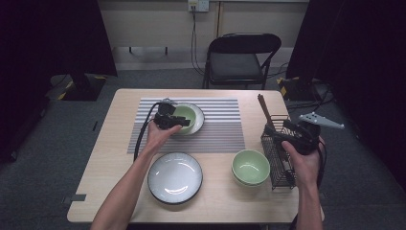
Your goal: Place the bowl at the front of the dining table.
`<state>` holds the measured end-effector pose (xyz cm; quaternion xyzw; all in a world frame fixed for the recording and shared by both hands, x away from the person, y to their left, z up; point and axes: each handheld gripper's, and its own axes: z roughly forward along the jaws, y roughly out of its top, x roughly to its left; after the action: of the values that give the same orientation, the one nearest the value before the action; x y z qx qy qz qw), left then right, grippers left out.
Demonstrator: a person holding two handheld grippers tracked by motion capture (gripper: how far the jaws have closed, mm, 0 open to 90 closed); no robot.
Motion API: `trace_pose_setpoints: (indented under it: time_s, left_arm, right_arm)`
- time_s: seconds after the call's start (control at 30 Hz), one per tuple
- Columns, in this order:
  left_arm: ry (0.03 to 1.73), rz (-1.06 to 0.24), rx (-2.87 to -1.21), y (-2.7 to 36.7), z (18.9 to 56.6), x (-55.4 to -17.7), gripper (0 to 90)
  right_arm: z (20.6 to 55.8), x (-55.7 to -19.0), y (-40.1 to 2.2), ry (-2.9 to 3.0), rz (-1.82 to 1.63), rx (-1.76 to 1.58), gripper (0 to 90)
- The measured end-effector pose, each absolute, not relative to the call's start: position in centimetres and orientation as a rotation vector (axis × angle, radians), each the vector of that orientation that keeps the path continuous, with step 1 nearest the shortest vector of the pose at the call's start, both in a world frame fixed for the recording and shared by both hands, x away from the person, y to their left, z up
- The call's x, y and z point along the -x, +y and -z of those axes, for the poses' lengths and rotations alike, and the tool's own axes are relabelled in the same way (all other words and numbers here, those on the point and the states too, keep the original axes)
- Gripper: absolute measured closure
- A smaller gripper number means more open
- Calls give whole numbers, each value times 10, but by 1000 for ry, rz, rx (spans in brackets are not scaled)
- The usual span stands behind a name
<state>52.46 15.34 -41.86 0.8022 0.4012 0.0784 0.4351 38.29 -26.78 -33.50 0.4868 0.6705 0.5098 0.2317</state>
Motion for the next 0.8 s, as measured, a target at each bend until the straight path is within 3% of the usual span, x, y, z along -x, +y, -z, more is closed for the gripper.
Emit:
trace_pose_setpoints:
  time_s: [0.37,0.8]
  left_arm:
    - [948,-156,-1960,184,418,-495,810]
    - [945,-127,-2063,171,439,-488,802]
  right_arm:
    - [335,-383,-263,1855,-1399,-1334,175]
    - [335,-384,-260,1866,-1392,-1329,175]
